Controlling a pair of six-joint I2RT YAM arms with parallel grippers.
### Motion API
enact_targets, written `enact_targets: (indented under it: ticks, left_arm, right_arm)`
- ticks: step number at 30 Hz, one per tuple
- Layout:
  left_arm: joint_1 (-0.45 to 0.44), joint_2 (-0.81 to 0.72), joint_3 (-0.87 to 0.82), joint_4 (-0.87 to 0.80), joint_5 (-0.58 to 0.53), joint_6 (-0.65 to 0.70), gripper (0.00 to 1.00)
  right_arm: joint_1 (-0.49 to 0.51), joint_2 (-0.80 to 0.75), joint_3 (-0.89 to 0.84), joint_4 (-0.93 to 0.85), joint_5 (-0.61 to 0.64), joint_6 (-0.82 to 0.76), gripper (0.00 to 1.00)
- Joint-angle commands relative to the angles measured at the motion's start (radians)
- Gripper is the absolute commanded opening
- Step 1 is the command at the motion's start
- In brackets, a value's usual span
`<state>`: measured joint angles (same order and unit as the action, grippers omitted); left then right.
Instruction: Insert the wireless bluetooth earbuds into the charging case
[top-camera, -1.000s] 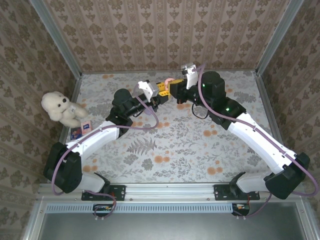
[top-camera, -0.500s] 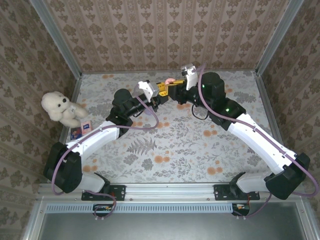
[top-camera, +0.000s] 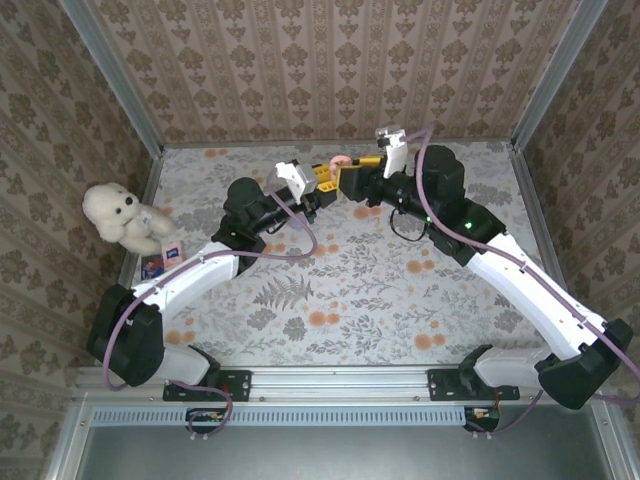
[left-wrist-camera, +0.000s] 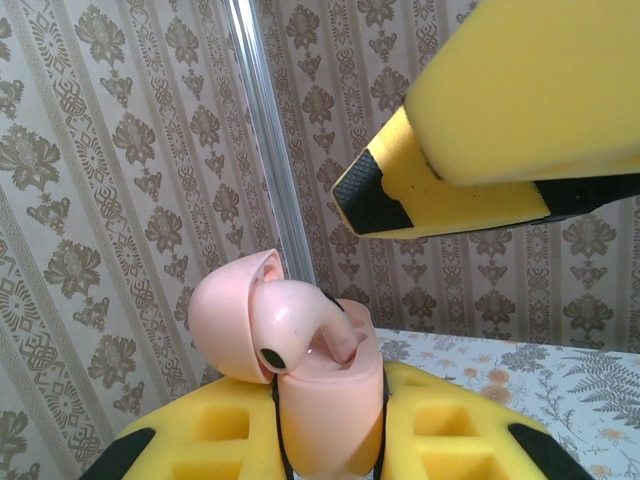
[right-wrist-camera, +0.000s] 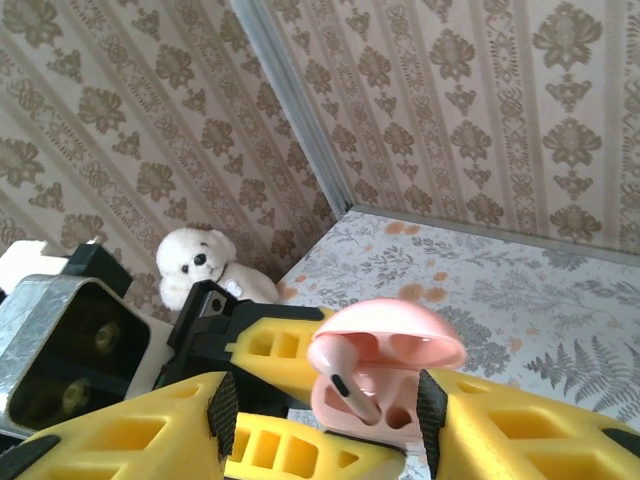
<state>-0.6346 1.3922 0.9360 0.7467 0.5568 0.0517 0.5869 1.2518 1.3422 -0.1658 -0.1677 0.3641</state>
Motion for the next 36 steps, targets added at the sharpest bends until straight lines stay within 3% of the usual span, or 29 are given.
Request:
enact_targets:
  ticks: [1, 15, 36]
  left_arm:
    - [-0.005, -0.028, -0.012, 0.036, 0.011, -0.001, 0.0]
    - [0.006, -0.03, -0.014, 0.025, 0.017, 0.0, 0.0]
    - [0.007, -0.025, -0.01, 0.02, 0.019, -0.001, 0.0]
  right_arm:
    - [-0.007, -0.001, 0.058, -0.07, 0.065, 0.075, 0.55]
    - [0.011, 0.105, 0.227, -0.32, 0.152, 0.118, 0.86]
    - [0.016, 0.181, 0.264, -0.348, 0.103, 0.116, 0.88]
